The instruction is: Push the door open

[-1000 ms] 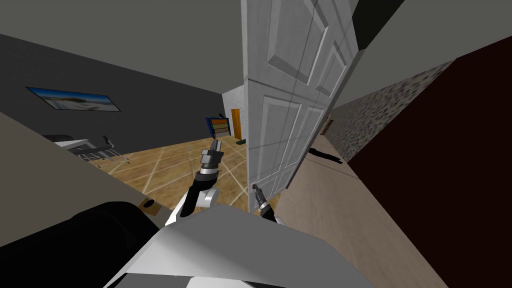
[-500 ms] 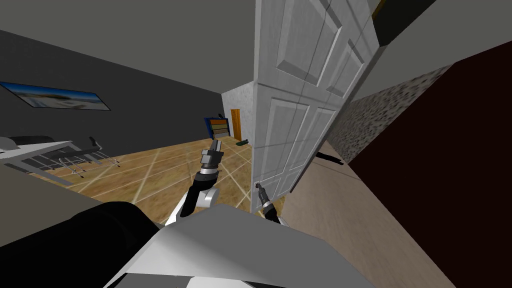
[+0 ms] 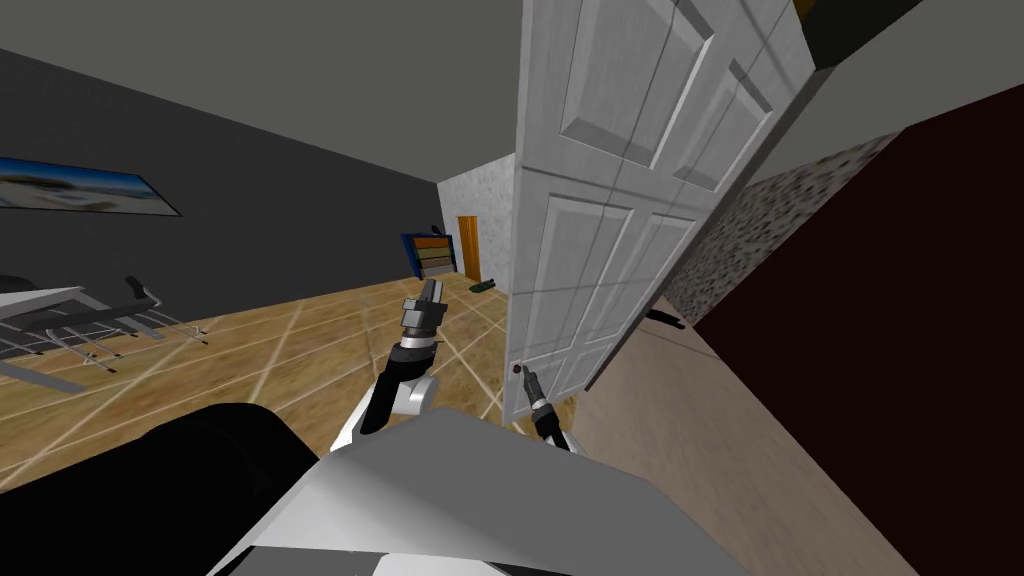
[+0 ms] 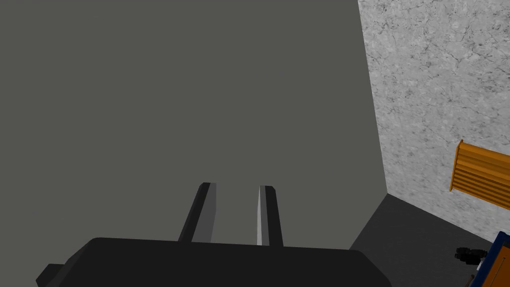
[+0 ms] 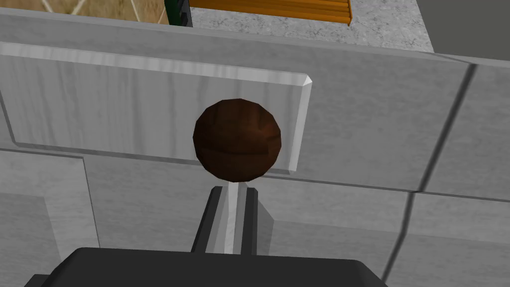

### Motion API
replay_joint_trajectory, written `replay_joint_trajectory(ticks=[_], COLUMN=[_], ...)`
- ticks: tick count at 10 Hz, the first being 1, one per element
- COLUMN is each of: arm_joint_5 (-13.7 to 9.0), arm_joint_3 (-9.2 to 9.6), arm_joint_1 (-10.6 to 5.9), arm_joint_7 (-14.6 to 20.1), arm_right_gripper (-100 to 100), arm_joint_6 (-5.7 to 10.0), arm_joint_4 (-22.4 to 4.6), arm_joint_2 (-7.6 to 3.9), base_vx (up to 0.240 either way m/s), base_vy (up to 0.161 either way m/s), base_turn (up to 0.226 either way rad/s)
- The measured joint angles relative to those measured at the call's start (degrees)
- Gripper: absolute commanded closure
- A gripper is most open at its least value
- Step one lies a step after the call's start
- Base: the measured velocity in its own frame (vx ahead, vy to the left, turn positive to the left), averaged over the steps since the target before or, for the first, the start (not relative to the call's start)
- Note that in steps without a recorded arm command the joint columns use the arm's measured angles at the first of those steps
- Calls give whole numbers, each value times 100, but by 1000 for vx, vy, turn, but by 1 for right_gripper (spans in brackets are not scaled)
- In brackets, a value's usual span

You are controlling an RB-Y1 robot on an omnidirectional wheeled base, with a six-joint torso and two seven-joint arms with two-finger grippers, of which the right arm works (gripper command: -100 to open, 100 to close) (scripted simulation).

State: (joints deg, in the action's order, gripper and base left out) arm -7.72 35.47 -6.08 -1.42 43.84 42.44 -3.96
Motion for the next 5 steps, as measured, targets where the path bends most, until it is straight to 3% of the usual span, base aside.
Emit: replay_joint_trajectory(ticks=[1, 5], arm_joint_5=[-35, -60], arm_joint_3=[-110, -50], arm_joint_1=[26, 86], arm_joint_7=[-20, 7], arm_right_gripper=[-100, -100], arm_joint_6=[-43, -63], arm_joint_4=[57, 173], arm_joint_2=[-38, -35], base_vx=[-57, -239], base_vy=[36, -80], base_turn=[-72, -28])
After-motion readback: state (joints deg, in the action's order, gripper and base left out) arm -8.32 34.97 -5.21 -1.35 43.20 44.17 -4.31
